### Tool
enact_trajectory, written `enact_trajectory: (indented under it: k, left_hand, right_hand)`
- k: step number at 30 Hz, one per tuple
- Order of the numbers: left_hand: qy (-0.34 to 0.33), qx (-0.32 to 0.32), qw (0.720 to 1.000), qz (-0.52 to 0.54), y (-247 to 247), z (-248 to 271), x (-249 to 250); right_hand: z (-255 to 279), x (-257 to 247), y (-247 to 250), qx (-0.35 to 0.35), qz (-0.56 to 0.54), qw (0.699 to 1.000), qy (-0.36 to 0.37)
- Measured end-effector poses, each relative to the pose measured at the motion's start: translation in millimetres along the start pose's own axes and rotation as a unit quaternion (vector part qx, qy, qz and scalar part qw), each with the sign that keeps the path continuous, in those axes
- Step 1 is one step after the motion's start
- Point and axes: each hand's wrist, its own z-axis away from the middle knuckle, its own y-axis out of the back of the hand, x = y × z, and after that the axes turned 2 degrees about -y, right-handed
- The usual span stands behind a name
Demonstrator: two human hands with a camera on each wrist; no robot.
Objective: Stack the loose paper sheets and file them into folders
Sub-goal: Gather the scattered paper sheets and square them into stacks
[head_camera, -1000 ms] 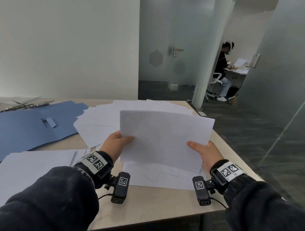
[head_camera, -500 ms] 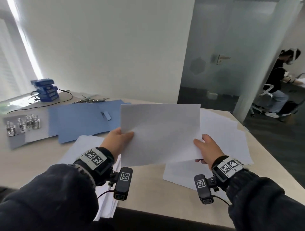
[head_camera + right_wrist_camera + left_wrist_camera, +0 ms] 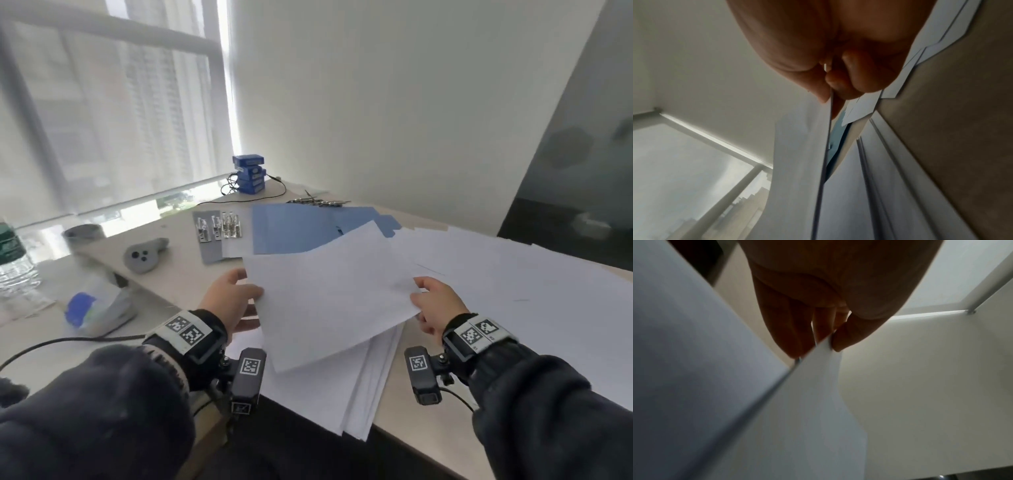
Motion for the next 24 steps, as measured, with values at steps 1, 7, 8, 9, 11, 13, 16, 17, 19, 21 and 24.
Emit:
enact_trajectory:
  k: [1, 7, 8, 9, 11, 13, 16, 17, 19, 21, 24]
  left_hand:
    - [0.005, 0.009, 1.000, -0.018, 9.2, -0.4, -1.6]
    - [0.056, -0.034, 0.985, -0.157, 47.1, 3.1, -9.7]
    - [0.062, -0.043, 0.982, -0.174, 50.6, 5.3, -10.2]
    - [0.064, -0.052, 0.978, -0.192, 53.6, 7.8, -10.7]
    - [0.055, -0.059, 0.970, -0.228, 57.4, 10.2, -11.7]
    - [0.041, -0.060, 0.964, -0.257, 58.4, 10.9, -12.4]
    - [0.026, -0.070, 0.954, -0.291, 55.8, 10.4, -13.2]
    - [0.021, -0.074, 0.951, -0.299, 53.5, 10.4, -12.9]
    - [0.015, -0.083, 0.947, -0.308, 45.9, 11.4, -11.2]
    - [0.012, -0.096, 0.944, -0.315, 35.5, 13.4, -9.8]
    - [0.004, -0.114, 0.940, -0.320, 17.0, 15.7, -8.6]
  right_hand:
    - [-4.5, -1.1, -3.8, -0.005, 0.022, 1.000, 0.004]
    - [-12.5, -13.7, -20.6, -0.021, 0.130, 0.990, 0.058]
    - [-13.0, -15.7, -22.8, -0.020, 0.132, 0.989, 0.067]
    - [-14.1, -17.2, -24.8, -0.019, 0.133, 0.988, 0.073]
    - [-15.0, -21.1, -29.8, -0.030, 0.124, 0.988, 0.085]
    - [-15.3, -25.6, -36.3, -0.035, 0.113, 0.989, 0.095]
    - [-18.0, -28.2, -44.5, -0.018, 0.143, 0.984, 0.102]
    - [-18.6, -27.8, -45.3, -0.010, 0.151, 0.984, 0.096]
    - [-19.7, -23.4, -44.7, 0.002, 0.160, 0.984, 0.078]
    - [-20.2, -17.0, -41.1, 0.005, 0.170, 0.984, 0.062]
    - [-17.3, -8.4, -31.1, 0.004, 0.170, 0.984, 0.055]
